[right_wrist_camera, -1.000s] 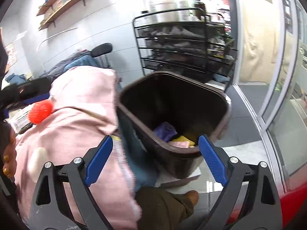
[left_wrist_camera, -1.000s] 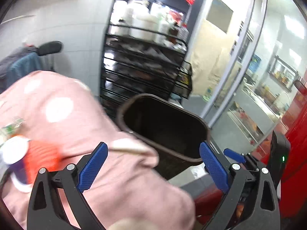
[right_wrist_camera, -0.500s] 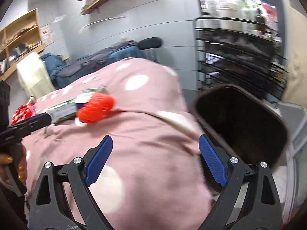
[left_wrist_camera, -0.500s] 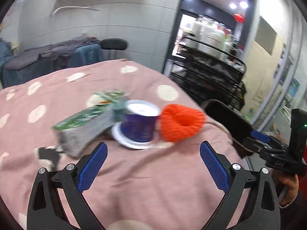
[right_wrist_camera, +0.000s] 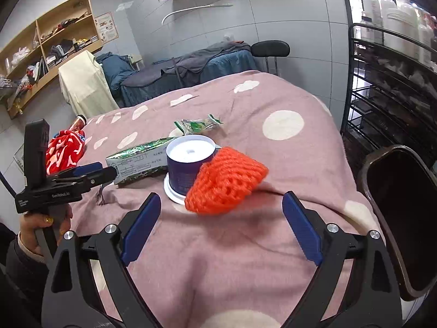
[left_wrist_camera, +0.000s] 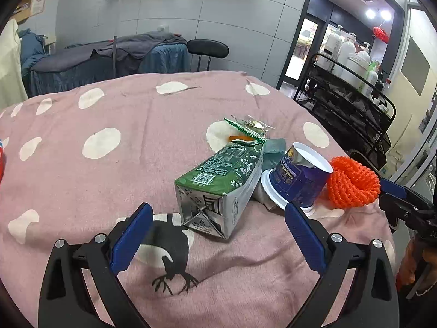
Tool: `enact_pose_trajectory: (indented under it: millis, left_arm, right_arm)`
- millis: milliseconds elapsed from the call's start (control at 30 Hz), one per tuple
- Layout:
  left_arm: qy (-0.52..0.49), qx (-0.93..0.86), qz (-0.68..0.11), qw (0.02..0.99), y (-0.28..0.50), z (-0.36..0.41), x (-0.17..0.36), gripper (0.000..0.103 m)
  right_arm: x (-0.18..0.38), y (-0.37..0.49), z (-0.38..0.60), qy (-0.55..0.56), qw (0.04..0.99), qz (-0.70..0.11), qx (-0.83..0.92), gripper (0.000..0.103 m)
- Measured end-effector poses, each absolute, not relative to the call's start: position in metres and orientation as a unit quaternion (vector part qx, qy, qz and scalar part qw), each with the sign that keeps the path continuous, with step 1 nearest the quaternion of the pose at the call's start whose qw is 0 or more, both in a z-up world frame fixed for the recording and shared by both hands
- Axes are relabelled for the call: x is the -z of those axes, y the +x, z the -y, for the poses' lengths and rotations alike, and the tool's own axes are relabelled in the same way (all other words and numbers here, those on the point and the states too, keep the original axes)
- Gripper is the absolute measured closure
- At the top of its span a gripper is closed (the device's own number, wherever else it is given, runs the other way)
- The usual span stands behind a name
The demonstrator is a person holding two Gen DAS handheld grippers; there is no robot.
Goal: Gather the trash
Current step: 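Return both tools to the bed and grasp the orange foam net with the right tool, then grasp the green milk carton with the left tool while the right tool carries the orange net toward the bin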
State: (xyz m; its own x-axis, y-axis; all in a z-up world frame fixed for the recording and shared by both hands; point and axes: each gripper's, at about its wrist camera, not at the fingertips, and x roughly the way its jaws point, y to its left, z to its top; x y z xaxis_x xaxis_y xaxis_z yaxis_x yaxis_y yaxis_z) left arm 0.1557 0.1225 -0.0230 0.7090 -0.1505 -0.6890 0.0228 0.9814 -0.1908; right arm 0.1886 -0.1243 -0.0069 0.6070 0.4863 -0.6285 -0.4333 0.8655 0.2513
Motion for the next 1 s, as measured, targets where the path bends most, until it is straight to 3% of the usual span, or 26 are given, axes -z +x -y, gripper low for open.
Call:
enact_pose_trajectory:
  millis: [167,233,300,333,600,1000]
  left_arm:
    - [-0.097,0.059,-0.409,0.906,0.185,-0.128,0.037,0.008]
    - [-0.098,0.067,-0.414,0.903,0.190,-0.126,0.040,0.010]
    - [-0.095,0.069,-0.410,0.904,0.190,-0.123,0.039,0.033]
    - [-0.097,0.071,-0.414,0.903,0.190,-0.122,0.040,0.038]
    - [-0.117,0.077,-0.389,0.911,0.172,-0.118,0.034,0.053]
    - [-0.117,0.054,-0.335,0.933,0.139,-0.111,0.011,0.055]
  right_arm:
    - [0.020,0.212,0.115,0.061,0.880,-0.398,-0.253,0.038]
    - [0.024,0.219,0.115,0.072,0.874,-0.408,-0.253,0.057]
    - [0.027,0.221,0.113,0.074,0.872,-0.412,-0.253,0.070]
    - [0.029,0.222,0.113,0.075,0.871,-0.413,-0.254,0.074]
    - [0.026,0.212,0.118,0.078,0.877,-0.399,-0.254,0.079]
    - [0.006,0.174,0.139,0.061,0.902,-0.345,-0.252,0.079]
